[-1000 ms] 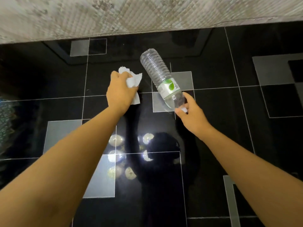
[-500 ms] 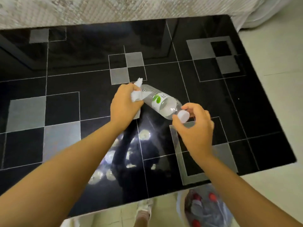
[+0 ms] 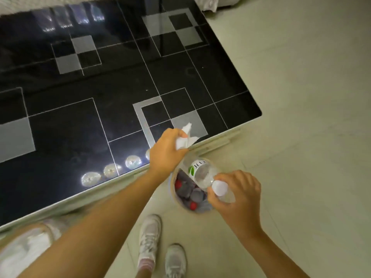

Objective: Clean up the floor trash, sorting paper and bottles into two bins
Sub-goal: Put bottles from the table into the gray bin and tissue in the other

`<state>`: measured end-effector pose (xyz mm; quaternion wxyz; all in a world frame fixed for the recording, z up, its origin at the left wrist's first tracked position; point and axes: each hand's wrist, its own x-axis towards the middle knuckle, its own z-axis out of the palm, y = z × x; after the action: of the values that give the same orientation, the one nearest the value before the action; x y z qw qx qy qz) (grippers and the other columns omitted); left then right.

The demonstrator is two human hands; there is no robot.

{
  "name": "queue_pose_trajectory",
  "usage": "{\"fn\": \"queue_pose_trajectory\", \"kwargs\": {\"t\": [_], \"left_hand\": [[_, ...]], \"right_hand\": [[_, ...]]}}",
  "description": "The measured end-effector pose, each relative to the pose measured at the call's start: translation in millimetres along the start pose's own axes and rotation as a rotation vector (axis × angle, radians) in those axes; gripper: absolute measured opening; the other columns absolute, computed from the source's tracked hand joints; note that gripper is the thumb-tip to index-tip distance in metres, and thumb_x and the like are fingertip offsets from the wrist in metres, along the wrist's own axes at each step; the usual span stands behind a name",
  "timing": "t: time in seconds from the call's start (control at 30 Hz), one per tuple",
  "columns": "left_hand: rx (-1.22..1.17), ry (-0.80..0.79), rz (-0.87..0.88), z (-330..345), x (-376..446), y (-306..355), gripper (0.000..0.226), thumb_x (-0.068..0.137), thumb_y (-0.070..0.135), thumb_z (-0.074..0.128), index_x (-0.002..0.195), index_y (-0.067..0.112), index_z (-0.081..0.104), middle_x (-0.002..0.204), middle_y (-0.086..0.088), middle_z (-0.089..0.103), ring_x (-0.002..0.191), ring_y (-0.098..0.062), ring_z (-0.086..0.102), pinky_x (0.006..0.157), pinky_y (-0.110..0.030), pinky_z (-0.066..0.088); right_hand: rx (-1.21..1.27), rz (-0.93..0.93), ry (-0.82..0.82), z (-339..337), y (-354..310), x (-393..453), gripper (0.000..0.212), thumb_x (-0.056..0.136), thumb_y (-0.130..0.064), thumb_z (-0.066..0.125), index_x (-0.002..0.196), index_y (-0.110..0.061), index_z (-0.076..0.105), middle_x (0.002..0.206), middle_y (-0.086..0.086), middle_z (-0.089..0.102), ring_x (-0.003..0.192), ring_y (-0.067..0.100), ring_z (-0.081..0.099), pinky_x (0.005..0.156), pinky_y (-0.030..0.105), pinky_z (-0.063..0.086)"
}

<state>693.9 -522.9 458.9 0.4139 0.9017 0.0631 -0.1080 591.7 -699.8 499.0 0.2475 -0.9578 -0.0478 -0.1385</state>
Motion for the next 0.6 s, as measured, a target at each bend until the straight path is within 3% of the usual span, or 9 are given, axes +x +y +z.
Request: {"fn": "queue_pose_trajectory", "kwargs": {"t": [0.23,0.4,0.6], "left_hand": [[0.066,-0.140,0.046,60,-43,1,0.030,0.077,0.026,0.073,0.103,0.031,0.059,0.115,0.011,0.057,0.099,-0.017,0.057,0.077,-0.030,0.046],[0.115,-0.165,0.040,77,-50,-26,0.030,0.078,0.024,0.073,0.105,0.026,0.059,0.109,0.008,0.057,0.090,-0.016,0.056,0.075,-0.030,0.049],[0.117,-0.154,0.009,76,-55,-50,0.032,0.076,0.027,0.076,0.103,0.024,0.060,0.110,0.005,0.060,0.094,-0.019,0.059,0.078,-0.034,0.051]], "right_hand": [[-0.154,0.154,-0.106,8,48,-58,0.021,0.069,-0.040,0.063,0.084,-0.025,0.066,0.073,-0.002,0.054,0.074,0.023,0.054,0.072,0.031,0.031],[-0.236,0.264,-0.235,49,74,-81,0.027,0.071,-0.048,0.060,0.090,-0.030,0.065,0.079,-0.004,0.058,0.079,0.024,0.057,0.071,0.034,0.038],[-0.173,0.287,-0.297,66,86,-84,0.036,0.071,-0.053,0.063,0.099,-0.031,0.066,0.080,-0.002,0.062,0.074,0.026,0.059,0.062,0.035,0.044]]}}
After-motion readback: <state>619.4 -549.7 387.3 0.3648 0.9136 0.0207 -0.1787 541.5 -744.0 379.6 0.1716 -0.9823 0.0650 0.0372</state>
